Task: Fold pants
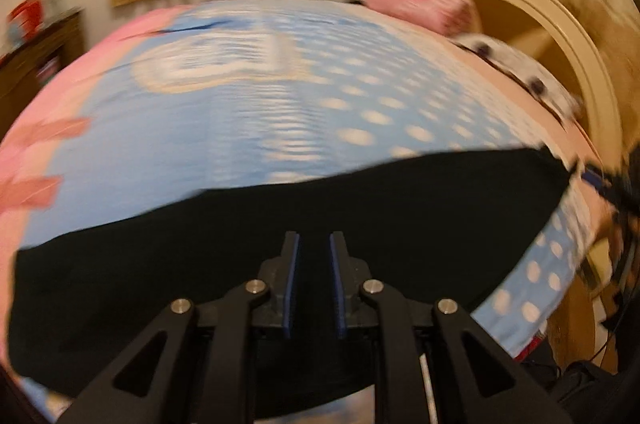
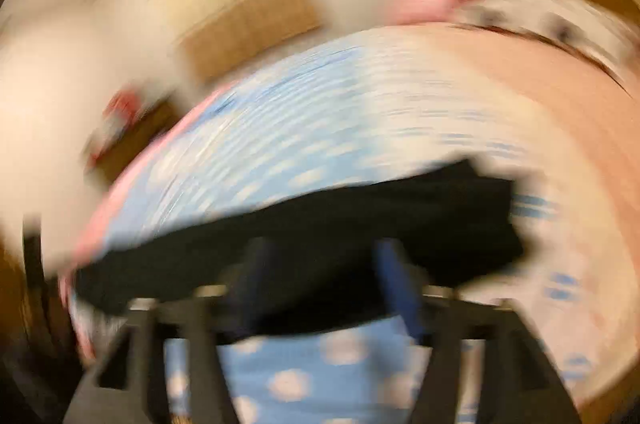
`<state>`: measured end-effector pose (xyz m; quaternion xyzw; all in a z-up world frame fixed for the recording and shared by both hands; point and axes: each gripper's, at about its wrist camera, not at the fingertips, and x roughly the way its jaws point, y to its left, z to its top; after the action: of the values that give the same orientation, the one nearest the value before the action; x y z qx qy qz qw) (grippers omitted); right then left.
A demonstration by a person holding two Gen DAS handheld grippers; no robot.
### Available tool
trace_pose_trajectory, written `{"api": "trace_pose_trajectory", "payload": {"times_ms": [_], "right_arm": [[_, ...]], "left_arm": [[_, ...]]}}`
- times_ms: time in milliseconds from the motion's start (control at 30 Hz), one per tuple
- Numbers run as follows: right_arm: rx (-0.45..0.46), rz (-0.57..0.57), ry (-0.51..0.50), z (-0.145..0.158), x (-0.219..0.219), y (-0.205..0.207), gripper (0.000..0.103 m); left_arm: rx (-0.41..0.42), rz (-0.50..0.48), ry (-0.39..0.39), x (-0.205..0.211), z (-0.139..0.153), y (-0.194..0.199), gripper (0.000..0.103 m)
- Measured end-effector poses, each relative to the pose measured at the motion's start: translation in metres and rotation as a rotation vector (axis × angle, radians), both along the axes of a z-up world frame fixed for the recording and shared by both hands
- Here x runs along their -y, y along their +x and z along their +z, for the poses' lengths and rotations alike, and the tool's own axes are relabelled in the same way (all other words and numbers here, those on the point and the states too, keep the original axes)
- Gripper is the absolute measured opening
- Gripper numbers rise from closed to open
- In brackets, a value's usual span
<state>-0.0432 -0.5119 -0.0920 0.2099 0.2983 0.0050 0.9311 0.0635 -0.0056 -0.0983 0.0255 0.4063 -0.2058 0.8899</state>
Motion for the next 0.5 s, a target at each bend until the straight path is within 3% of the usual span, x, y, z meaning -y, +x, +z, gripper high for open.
{"api": "trace_pose_trajectory", "payload": {"times_ms": [133, 233, 400, 433, 500], "right_arm": [[-0.035, -0.193, 0.074, -0.009, 0.055, -0.008, 0.068], [-0.024, -0.192, 0.132, -0.013, 0.070, 0.001, 0.068], [-0.032, -0.164, 0.249, -0.020, 0.089, 0.023, 0.068], [-0.045, -0.142, 0.252, -0.022, 0.086, 0.025, 0.060], [-0.077, -0.113, 0.229, -0.025, 0.084, 0.034, 0.032]], "left_arm": [[-0.009, -0.116, 0.021, 0.066, -0.008, 0.002, 0.019], [0.027, -0.173, 0.088, 0.102, -0.013, -0.002, 0.019], [-0.006, -0.212, 0.097, 0.121, -0.030, -0.004, 0.020], [0.010, -0.213, 0.097, 0.122, -0.031, -0.006, 0.020], [0.022, -0.225, 0.099, 0.121, -0.031, -0.008, 0.022]]}}
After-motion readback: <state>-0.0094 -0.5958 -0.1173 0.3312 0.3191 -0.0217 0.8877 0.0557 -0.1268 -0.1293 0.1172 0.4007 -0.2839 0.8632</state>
